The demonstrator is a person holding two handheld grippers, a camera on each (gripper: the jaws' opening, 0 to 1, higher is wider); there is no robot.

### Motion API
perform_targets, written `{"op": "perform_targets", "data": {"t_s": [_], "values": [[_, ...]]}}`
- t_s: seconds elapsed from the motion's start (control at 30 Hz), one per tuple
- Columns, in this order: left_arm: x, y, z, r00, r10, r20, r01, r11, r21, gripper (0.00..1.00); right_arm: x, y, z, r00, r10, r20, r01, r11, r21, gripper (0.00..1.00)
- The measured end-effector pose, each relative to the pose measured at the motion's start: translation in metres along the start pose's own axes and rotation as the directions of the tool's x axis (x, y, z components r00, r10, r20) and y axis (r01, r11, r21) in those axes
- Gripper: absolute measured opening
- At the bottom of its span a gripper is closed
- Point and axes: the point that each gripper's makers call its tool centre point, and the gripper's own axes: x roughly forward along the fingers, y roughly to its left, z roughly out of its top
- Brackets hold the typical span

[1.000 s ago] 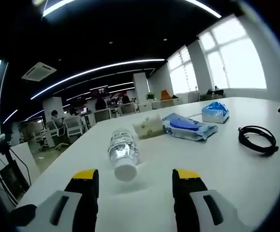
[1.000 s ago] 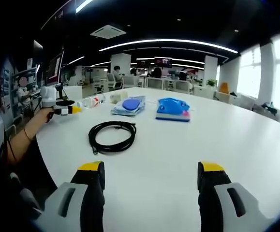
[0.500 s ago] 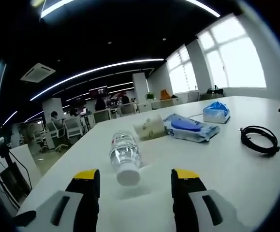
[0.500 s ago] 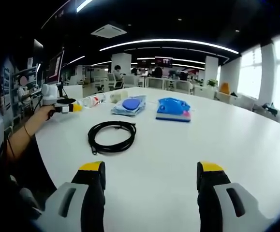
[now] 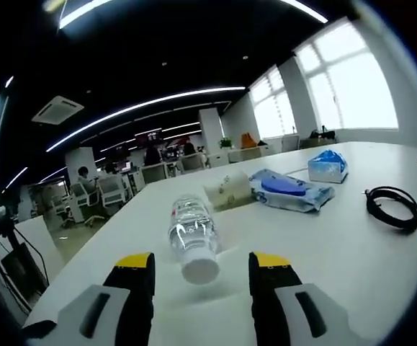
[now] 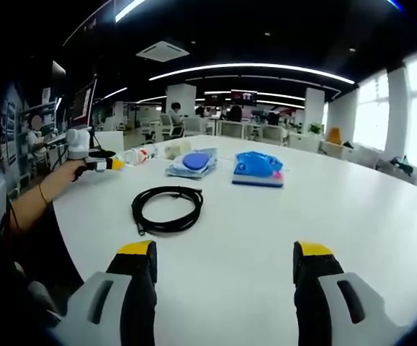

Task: Arrange the tabletop items into an orderly group along one side of the table until the central work area is clear of visible clutter.

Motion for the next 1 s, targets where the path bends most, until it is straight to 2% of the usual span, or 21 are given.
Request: {"op": "perform_targets", "data": {"t_s": [0.17, 0.3, 0.4, 0.53, 0.93, 1.0], "values": [[0.006, 0.003, -0.007, 1.0, 0.015, -0.017, -0.016, 0.999, -0.043, 0.49, 0.001, -0.001, 0.0, 1.0, 0.0, 0.001, 0.0, 1.0, -0.002, 0.74], [0.009, 0.0, -0.013, 0.999, 0.007, -0.044, -0.009, 1.0, -0.029, 0.49, 0.002, 0.002, -0.002, 1.0, 0.01, -0.007, -0.011, 1.0, -0.013, 0.73], [0.009, 0.002, -0.012, 0.999, 0.021, -0.036, -0.022, 0.999, -0.044, 0.47, 0.001, 0.002, -0.001, 1.0, 0.012, 0.001, -0.012, 1.0, -0.004, 0.73], [0.008, 0.003, -0.008, 0.999, 0.032, -0.018, -0.033, 0.999, -0.037, 0.39, 0.0, -0.001, 0.0, 1.0, 0.003, 0.005, -0.003, 1.0, -0.007, 0.73], [0.015, -0.004, -0.007, 0.999, 0.026, -0.032, -0.027, 1.0, -0.005, 0.38, 0.0, 0.0, 0.002, 1.0, 0.01, 0.029, -0.011, 1.0, 0.01, 0.72], [0.015, -0.003, -0.007, 0.999, 0.031, -0.031, -0.031, 1.0, -0.004, 0.36, -0.001, 0.0, 0.003, 0.999, 0.01, 0.035, -0.011, 1.0, 0.012, 0.72]]}}
